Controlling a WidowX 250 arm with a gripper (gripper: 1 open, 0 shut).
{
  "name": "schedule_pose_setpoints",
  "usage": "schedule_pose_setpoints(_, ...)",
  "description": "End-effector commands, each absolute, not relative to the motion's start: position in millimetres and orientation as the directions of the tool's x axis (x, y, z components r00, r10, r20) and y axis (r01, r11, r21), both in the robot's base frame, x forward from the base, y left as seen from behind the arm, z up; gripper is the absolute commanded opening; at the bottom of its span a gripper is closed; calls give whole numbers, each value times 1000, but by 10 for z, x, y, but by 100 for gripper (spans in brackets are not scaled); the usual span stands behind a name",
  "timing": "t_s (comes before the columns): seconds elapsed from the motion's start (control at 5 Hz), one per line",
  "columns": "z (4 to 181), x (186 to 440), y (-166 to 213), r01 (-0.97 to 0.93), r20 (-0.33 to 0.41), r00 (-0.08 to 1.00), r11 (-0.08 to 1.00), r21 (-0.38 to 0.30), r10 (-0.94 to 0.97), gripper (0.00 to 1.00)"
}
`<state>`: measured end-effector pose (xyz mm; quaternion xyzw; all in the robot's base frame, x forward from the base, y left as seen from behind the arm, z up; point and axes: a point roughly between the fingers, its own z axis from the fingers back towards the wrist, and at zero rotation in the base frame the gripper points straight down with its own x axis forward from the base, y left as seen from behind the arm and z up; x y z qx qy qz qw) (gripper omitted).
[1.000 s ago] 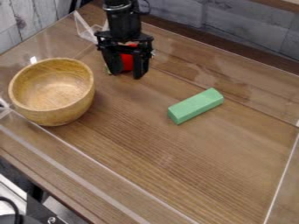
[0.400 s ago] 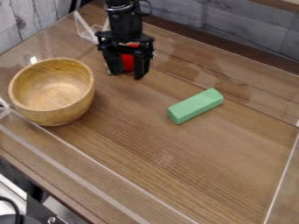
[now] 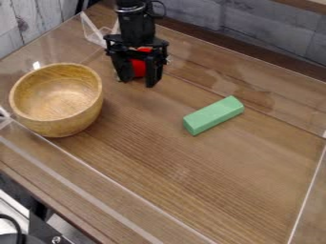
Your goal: Move the red fruit to the right
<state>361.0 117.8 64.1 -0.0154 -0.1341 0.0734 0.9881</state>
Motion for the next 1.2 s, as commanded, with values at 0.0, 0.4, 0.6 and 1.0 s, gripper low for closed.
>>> schedule_pose_setpoints(0.0, 922, 3668, 1166, -140, 337, 931, 990, -27, 141, 0)
schedule_pose_setpoints(0.4, 902, 3682, 1163, -147, 338, 930, 989, -21, 145, 0)
schedule_pose_setpoints(0.6, 893, 3689, 1162, -151, 338, 930, 988, -17, 148, 0)
schedule_pose_setpoints(1.0, 882, 3702, 1158, -158, 339, 928, 987, -12, 152, 0)
